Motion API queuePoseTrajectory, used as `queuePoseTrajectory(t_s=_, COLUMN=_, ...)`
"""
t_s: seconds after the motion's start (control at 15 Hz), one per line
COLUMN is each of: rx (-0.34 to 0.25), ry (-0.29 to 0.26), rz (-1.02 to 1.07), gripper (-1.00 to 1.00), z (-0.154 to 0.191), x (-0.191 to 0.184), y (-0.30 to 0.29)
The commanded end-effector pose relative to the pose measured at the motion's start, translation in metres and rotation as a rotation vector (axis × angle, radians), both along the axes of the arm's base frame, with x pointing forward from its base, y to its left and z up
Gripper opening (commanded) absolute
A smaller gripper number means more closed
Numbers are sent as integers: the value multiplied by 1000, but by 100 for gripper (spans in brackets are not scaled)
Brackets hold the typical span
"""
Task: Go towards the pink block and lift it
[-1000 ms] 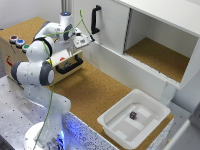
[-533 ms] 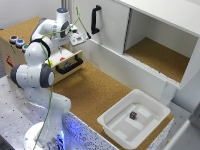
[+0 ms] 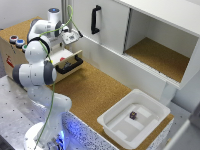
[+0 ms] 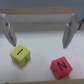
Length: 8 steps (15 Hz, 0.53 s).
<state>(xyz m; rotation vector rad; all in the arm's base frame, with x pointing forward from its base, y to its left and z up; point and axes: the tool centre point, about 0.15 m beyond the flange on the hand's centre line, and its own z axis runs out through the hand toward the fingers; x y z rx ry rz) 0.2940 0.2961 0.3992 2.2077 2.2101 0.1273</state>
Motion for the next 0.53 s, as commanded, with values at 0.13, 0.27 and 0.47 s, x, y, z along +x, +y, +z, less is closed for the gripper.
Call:
queuePoseTrajectory(t_s=0.13, rx=-25, ry=-28, rz=165, gripper=100, z=-39, x=17, y=-8)
queuePoseTrajectory(t_s=0.27, rx=-38, ry=-24, rz=197, gripper=100, z=-47, x=27, y=-18)
queuePoseTrajectory(t_s=0.47, rx=-45, ry=-23, rz=225, gripper=100, z=-62, x=41, y=-28)
